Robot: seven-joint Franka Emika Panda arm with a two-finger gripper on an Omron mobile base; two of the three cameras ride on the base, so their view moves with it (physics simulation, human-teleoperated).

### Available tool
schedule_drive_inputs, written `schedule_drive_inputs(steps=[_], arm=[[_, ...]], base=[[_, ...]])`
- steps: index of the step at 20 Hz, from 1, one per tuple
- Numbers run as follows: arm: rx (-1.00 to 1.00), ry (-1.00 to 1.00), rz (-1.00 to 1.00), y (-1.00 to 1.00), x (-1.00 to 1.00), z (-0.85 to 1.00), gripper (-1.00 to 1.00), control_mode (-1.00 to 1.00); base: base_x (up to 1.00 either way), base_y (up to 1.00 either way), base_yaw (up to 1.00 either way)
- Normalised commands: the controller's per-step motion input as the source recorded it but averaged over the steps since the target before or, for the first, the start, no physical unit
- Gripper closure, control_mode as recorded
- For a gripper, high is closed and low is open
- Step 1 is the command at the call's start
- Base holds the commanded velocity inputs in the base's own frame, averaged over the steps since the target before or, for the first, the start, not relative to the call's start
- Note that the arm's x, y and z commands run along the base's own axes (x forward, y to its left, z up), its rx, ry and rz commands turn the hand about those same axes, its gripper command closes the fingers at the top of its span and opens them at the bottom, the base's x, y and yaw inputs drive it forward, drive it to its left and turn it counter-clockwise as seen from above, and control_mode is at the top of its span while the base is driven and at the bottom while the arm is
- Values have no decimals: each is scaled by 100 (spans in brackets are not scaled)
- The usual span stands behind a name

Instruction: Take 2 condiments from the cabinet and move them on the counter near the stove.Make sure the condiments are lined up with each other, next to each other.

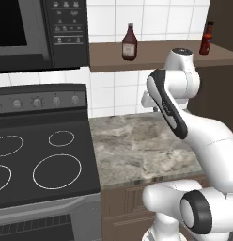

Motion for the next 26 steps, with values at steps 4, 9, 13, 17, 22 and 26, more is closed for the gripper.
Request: schedule_drive_inputs(steps=[4, 9, 13, 17, 22, 26], arm=[[0, -2, 3, 1, -33, 7, -100, -100], [0, -23, 0, -3, -63, 39, -100, -100], [-1, -32, 0, -5, -34, 45, -100, -100], [0, -18, 0, 0, -2, 65, -100, -100], [0, -18, 1, 1, 14, 75, -100, -100], [1, -12, 5, 8, 40, 59, -100, -100]], base=[[0, 0, 0], [0, 0, 0], [0, 0, 0], [0, 0, 0], [0, 0, 0], [0, 0, 0]])
